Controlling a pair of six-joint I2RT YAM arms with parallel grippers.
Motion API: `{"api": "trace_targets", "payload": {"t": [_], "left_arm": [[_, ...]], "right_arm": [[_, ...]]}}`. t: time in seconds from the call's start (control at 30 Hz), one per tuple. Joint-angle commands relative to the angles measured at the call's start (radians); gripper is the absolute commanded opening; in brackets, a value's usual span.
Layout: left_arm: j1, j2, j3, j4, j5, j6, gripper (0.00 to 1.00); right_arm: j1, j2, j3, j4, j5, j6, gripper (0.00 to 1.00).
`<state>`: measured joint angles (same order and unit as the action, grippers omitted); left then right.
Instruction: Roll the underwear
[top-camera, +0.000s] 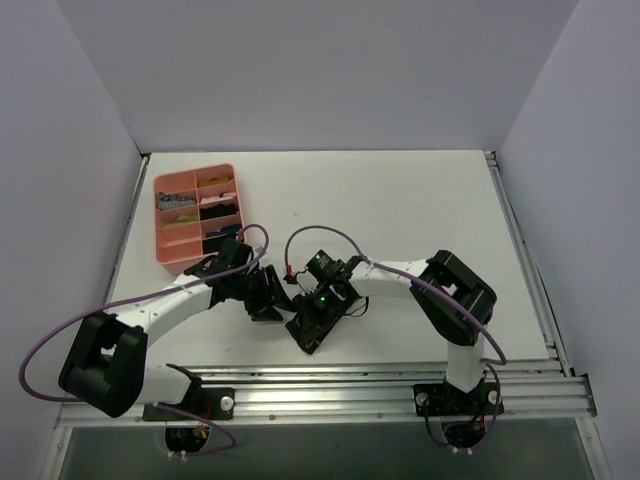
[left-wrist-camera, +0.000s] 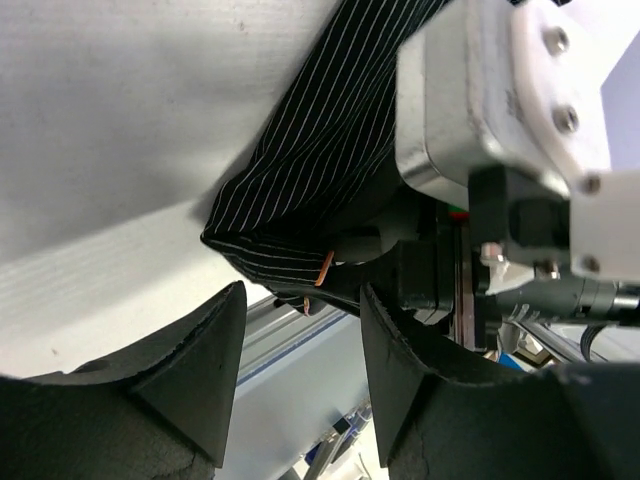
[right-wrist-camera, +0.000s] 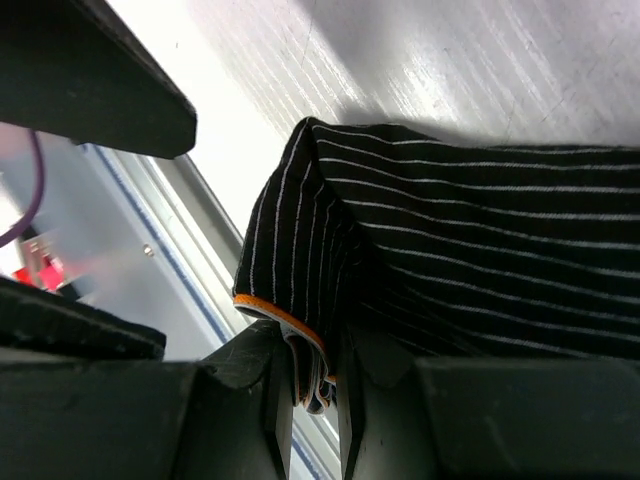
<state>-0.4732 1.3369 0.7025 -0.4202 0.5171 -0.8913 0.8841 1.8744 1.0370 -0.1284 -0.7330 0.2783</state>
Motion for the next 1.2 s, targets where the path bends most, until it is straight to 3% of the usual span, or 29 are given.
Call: {"api": "trace_targets", "payload": {"t": [0.0,0.2,0.4,0.53,0.73,0.87,0.97,1.07,1.1,1.17], "left_arm": [[0.007,0.014,-0.020,0.123,0.070,0.049,0.57],[0.007,0.044,-0.064,0.202,0.069,0.022,0.56],[0.005,0.091,-0.071,0.261,0.061,-0.032,0.56],[0.005,0.142,-0.041,0.210,0.038,-0.023,0.52],[0.005,0.209,-0.032,0.172,0.020,-0.017,0.43],[0.005,0.252,-0.012,0.132,0.001,-0.001,0.42],[0.005,0.271,0.005,0.106,-0.015,0.011,0.42],[0.005,0.285,0.025,0.080,-0.028,0.025,0.41],[0.005,0.281,0.029,0.071,-0.034,0.029,0.41],[0.005,0.251,0.038,0.041,-0.055,0.032,0.42]], "right_arm": [[-0.020,0.063,0.020,-0.017,-0.028,-0.047,0.00],[-0.043,0.103,0.044,-0.016,-0.094,-0.056,0.01],[-0.060,0.132,0.069,-0.036,-0.086,-0.065,0.12],[-0.077,0.126,0.067,-0.027,-0.077,-0.054,0.23],[-0.103,0.098,0.049,0.009,-0.066,-0.031,0.32],[-0.103,0.085,0.031,0.038,-0.048,-0.007,0.35],[-0.103,0.060,0.006,0.061,-0.020,0.013,0.34],[-0.103,0.037,-0.023,0.093,0.015,0.038,0.19],[-0.103,0.032,-0.034,0.098,0.018,0.041,0.06],[-0.106,0.034,-0.041,0.110,0.011,0.045,0.01]]}}
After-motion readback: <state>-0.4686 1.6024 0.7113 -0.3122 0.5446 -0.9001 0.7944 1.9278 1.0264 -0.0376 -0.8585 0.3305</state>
